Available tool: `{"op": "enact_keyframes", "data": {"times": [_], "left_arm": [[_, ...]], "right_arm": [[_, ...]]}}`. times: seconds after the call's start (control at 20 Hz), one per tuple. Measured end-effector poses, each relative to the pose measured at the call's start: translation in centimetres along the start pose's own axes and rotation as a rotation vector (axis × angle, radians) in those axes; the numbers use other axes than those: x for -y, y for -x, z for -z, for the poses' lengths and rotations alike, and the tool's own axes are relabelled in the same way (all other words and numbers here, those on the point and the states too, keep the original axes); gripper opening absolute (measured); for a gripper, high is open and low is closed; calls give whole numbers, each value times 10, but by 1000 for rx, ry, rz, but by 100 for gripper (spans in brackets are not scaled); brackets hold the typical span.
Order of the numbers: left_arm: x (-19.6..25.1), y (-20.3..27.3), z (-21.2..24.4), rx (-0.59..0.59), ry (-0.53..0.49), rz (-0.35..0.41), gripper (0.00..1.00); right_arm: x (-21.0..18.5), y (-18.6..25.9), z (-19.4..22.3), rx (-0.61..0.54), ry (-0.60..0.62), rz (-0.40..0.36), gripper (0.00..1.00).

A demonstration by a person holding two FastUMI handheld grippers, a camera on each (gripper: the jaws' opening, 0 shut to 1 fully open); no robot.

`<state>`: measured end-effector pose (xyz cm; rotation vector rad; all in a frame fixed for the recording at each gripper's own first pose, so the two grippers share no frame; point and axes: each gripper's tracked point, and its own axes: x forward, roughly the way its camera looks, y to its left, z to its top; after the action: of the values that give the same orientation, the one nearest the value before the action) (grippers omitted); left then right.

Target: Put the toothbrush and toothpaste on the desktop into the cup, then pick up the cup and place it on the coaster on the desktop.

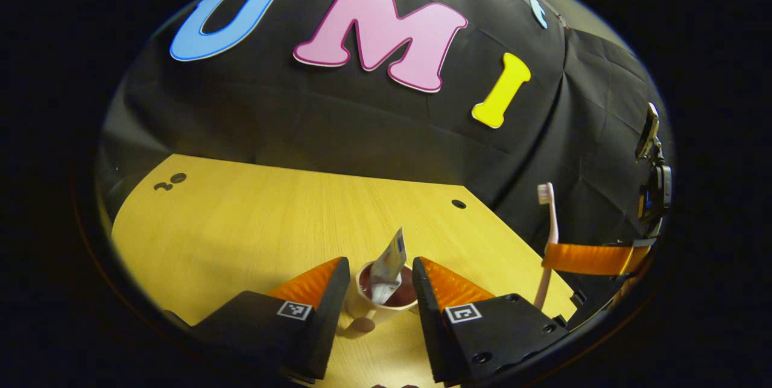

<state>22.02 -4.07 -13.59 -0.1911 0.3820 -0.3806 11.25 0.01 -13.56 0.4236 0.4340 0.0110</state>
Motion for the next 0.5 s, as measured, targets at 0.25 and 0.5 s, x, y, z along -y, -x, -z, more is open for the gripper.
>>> {"op": "enact_keyframes", "data": {"times": [0.25,0.5], "left_arm": [[-6,75,21,-15,50,-27,68],[-5,122,53,-58,99,-74,68]], "right_arm": [[-30,-34,-24,67,10,-74,9],[-38,-70,-39,133,-25,-104,10]]}}
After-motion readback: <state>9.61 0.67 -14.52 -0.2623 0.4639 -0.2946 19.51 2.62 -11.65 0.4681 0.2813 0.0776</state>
